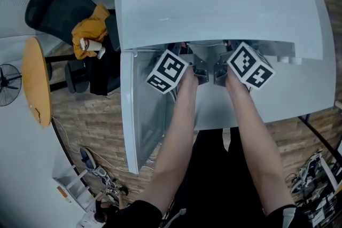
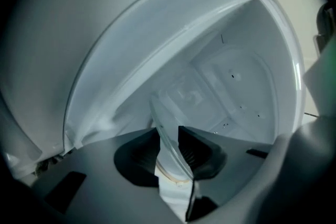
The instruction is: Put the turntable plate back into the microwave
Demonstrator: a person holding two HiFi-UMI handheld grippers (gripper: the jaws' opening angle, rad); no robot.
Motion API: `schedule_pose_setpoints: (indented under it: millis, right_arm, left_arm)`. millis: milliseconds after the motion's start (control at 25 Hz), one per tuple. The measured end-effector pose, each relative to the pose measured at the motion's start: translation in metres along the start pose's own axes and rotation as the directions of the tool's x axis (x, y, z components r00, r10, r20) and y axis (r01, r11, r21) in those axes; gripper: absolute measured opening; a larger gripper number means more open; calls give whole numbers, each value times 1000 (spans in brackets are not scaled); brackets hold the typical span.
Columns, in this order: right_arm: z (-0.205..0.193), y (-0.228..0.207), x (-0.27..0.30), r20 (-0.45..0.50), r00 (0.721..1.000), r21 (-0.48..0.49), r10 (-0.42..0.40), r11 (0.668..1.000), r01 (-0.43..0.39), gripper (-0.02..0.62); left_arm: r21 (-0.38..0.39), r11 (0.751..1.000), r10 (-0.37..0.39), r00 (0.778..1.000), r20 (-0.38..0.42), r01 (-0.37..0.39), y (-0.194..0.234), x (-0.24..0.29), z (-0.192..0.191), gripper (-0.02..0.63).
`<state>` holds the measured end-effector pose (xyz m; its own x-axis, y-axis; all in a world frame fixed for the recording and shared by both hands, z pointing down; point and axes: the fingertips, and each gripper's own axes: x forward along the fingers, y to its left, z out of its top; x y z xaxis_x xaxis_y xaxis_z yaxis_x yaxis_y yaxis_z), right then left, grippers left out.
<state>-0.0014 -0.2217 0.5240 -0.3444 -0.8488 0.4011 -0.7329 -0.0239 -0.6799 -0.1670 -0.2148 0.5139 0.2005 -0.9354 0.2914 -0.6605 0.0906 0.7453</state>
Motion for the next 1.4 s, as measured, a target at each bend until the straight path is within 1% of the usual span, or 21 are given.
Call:
schedule_pose_setpoints:
  millis: [240,440,560,720,800,880,1000,1120,1240,1320,1400]
  right_arm:
    - [3,1,1,-4,999,-24,-42,999,42,147]
    - [0,2,2,-15,999,-42,-38,998,37,152]
    - [-1,3,-1,-15,1000,-42,-2,999,2,155]
    - [-6,2,-8,-43,999,-47,27,998,-29,180]
    - [-11,-1,-14,-53,998,-23,40,999,-41,179]
    - [-15,-1,-22,-61,995,22,74,997,-73,158]
    - [-23,3,-34,-77,988,97,131,988,-123,117]
    - [-31,7,-42,-86,980,171,182,971,-165,103]
    - [-33,9,-43,-76,971,246,227,948,-202,90]
    - [-32,9,-42,-58,969,264,240,940,-217,80]
    - [-30,8,-41,-36,971,266,235,939,-217,71]
  left_arm:
    - [39,999,34,999,-2,-34,0,2,-1,104]
    - [45,996,79,997,11,-80,3,1,-4,114]
    - [-2,996,88,996,35,-88,5,0,-4,114]
    - [-66,995,84,995,47,-81,4,1,-7,103]
    - [-103,992,84,995,50,-79,3,1,-10,92]
    - [-128,989,88,994,57,-81,4,1,-10,83]
    - [-134,987,94,994,60,-85,4,1,-10,83]
    - [-140,987,94,994,52,-86,5,1,-11,83]
    - [-133,988,89,995,41,-82,6,1,-9,83]
    - [-123,989,86,996,24,-82,6,1,-9,87]
    - [-119,989,85,996,0,-84,6,-1,-12,112]
